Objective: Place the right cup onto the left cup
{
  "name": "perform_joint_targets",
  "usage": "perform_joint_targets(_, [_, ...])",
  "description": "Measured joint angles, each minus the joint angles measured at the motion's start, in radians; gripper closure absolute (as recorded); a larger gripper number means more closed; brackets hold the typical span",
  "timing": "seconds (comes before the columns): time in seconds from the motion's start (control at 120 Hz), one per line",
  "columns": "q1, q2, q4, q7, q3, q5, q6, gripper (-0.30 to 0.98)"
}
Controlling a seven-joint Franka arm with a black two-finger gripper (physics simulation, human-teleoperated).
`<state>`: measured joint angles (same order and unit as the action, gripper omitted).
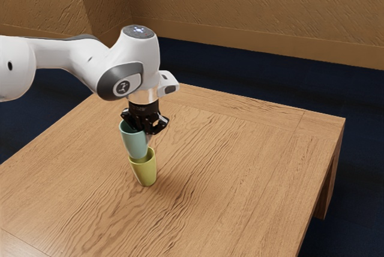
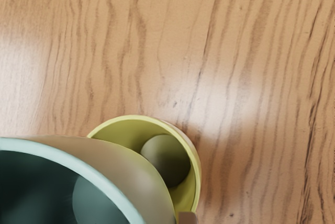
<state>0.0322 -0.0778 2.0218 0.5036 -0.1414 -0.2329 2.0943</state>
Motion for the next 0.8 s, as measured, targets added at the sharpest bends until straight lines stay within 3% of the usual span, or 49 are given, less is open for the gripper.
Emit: perform_joint_targets(0.8, [0.000,-0.068,-0.024,-0.010,0.000,-0.004,0.032,0.75])
